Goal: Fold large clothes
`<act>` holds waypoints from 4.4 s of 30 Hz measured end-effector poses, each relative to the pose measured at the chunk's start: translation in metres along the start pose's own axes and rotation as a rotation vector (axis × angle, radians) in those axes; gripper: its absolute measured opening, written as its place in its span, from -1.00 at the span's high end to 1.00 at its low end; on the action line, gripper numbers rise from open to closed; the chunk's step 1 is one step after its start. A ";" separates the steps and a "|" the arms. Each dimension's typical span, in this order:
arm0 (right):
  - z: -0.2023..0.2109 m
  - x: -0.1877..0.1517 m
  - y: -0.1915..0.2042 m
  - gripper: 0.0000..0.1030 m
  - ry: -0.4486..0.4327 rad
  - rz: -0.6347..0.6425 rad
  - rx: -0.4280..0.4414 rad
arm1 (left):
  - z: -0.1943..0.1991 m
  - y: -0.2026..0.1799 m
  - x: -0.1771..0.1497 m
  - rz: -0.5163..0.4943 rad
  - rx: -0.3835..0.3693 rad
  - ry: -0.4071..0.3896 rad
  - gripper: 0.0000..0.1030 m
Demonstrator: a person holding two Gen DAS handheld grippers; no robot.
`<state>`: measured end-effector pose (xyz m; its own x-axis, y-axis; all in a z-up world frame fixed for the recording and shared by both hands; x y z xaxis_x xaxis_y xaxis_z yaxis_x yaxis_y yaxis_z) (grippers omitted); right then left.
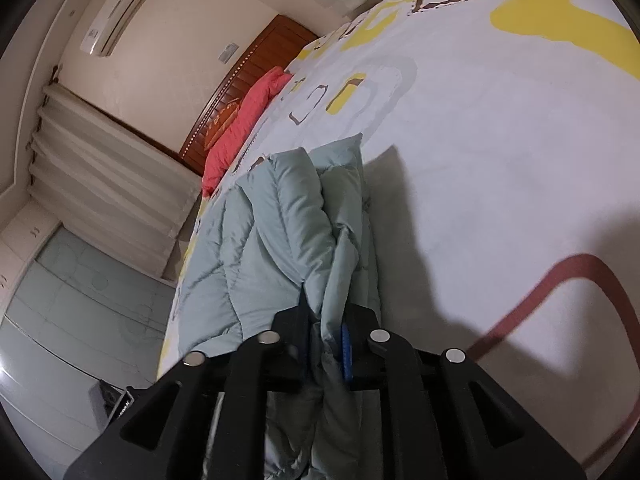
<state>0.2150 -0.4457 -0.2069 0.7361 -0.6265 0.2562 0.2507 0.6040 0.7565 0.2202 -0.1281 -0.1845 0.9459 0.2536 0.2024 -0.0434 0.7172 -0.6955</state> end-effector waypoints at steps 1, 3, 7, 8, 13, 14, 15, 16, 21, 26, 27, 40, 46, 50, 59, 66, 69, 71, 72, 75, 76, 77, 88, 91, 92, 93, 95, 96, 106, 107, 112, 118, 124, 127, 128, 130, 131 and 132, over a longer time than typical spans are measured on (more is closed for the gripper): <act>0.000 0.001 0.001 0.59 0.000 -0.007 0.006 | 0.003 -0.001 -0.001 0.007 -0.012 0.000 -0.35; 0.008 -0.004 0.006 0.10 0.005 -0.023 0.032 | 0.011 -0.002 -0.005 0.011 -0.035 -0.007 -0.35; 0.026 -0.030 0.021 -0.19 0.022 -0.008 0.065 | 0.026 -0.003 -0.018 0.000 -0.054 -0.023 -0.39; 0.027 -0.035 0.022 -0.20 0.029 0.001 0.061 | 0.027 -0.003 -0.021 -0.009 -0.049 -0.025 -0.39; 0.011 -0.065 0.012 0.24 0.118 0.041 -0.045 | 0.015 0.002 -0.028 -0.033 0.024 -0.010 -0.19; 0.005 -0.067 0.008 0.34 0.132 0.047 -0.065 | 0.014 0.003 -0.028 -0.043 0.045 -0.011 -0.12; 0.002 -0.068 0.004 0.38 0.136 0.043 -0.068 | 0.012 0.002 -0.028 -0.057 0.066 -0.011 -0.06; -0.001 -0.067 0.002 0.39 0.136 0.040 -0.065 | 0.009 0.002 -0.028 -0.070 0.088 -0.009 -0.05; -0.008 -0.065 -0.007 0.36 0.134 0.017 -0.020 | 0.004 0.009 -0.026 -0.069 0.069 0.012 -0.06; 0.010 -0.061 -0.006 -0.04 0.142 0.007 -0.009 | 0.022 0.014 -0.022 -0.007 0.010 0.021 -0.27; 0.017 -0.058 -0.004 -0.26 0.126 0.009 -0.011 | 0.027 0.013 -0.019 -0.002 -0.009 0.012 -0.33; 0.000 0.048 0.031 0.19 0.012 0.046 -0.024 | 0.019 -0.036 0.052 -0.044 -0.032 -0.052 -0.47; -0.039 0.050 0.003 0.39 0.081 0.001 -0.093 | -0.029 -0.021 0.056 -0.047 0.127 0.021 -0.35; -0.041 0.049 0.001 0.41 0.085 0.003 -0.085 | -0.035 -0.013 0.057 -0.052 0.124 0.025 -0.36; -0.015 0.050 -0.006 -0.46 0.033 0.010 -0.059 | -0.027 0.017 0.057 0.133 -0.087 0.071 -0.64; -0.039 0.050 -0.008 -0.47 0.075 0.022 -0.006 | -0.044 -0.003 0.055 0.046 -0.058 0.095 -0.82; -0.045 0.048 -0.003 -0.25 0.081 0.049 -0.003 | -0.048 -0.006 0.056 0.029 -0.055 0.099 -0.81; -0.050 0.046 -0.002 -0.02 0.096 0.037 0.032 | -0.048 -0.007 0.055 0.031 -0.048 0.093 -0.63; -0.050 0.044 -0.003 0.08 0.097 0.023 0.049 | -0.047 -0.007 0.053 0.031 -0.047 0.094 -0.51; -0.053 0.044 0.000 0.30 0.102 0.017 0.077 | -0.043 -0.010 0.049 0.017 -0.039 0.084 -0.31; -0.054 0.042 0.002 0.33 0.102 0.015 0.087 | -0.042 -0.010 0.049 0.010 -0.034 0.079 -0.28; -0.053 0.041 0.003 0.38 0.102 0.012 0.095 | -0.040 -0.011 0.048 0.004 -0.030 0.074 -0.23; -0.056 0.042 0.056 0.55 0.069 0.089 0.153 | 0.002 -0.015 0.064 -0.044 -0.022 -0.012 -0.04; -0.071 0.043 0.082 0.56 0.081 0.117 0.174 | 0.029 -0.011 0.072 -0.053 -0.015 -0.063 -0.03; -0.076 0.043 0.089 0.56 0.086 0.123 0.180 | 0.039 -0.010 0.078 -0.053 -0.012 -0.084 -0.03; -0.083 0.043 0.099 0.56 0.093 0.132 0.189 | 0.045 -0.008 0.080 -0.051 -0.011 -0.093 -0.03; -0.094 0.041 0.115 0.56 0.106 0.147 0.205 | 0.064 0.001 0.093 -0.039 -0.007 -0.124 -0.03; -0.101 0.040 0.123 0.56 0.113 0.153 0.214 | 0.068 0.003 0.096 -0.036 -0.005 -0.132 -0.03; -0.182 0.023 0.161 0.56 0.230 0.193 0.180 | 0.089 0.074 0.124 0.084 0.046 -0.162 -0.03; -0.188 0.020 0.157 0.56 0.240 0.191 0.164 | 0.087 0.084 0.125 0.105 0.050 -0.150 -0.03; -0.208 0.012 0.144 0.56 0.270 0.177 0.140 | 0.075 0.110 0.126 0.133 0.030 -0.136 -0.06; -0.209 0.013 0.145 0.44 0.284 0.186 0.133 | 0.075 0.115 0.127 0.121 0.002 -0.117 -0.16; -0.196 0.033 0.148 -0.26 0.246 0.194 0.117 | 0.101 0.112 0.131 0.127 -0.042 -0.130 -0.51; -0.194 0.050 0.148 -0.26 0.226 0.158 0.139 | 0.103 0.110 0.148 0.132 -0.031 -0.144 -0.52; -0.198 0.056 0.147 -0.26 0.228 0.143 0.141 | 0.101 0.111 0.153 0.139 -0.026 -0.141 -0.52; -0.208 0.063 0.146 -0.20 0.250 0.127 0.134 | 0.092 0.112 0.161 0.151 0.002 -0.128 -0.35; -0.213 0.064 0.145 0.15 0.261 0.124 0.125 | 0.086 0.114 0.164 0.154 0.026 -0.113 -0.18; -0.220 0.065 0.143 0.40 0.280 0.121 0.110 | 0.082 0.116 0.166 0.156 0.040 -0.103 -0.12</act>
<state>0.4368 -0.2914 -0.2146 0.9046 -0.3842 0.1846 0.0925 0.5996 0.7949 0.3455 0.0502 -0.1757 0.8886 0.4278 0.1652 -0.2019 0.6884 -0.6967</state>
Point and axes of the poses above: each gripper's, at about its wrist camera, not at the fingertips, and z roughly against the way its jaws point, y to its left, x to its top, the point moved 8 cm from there along -z, roughly the way its jaws point, and after that the axes turned 15 degrees about y, right-handed, at the moved point
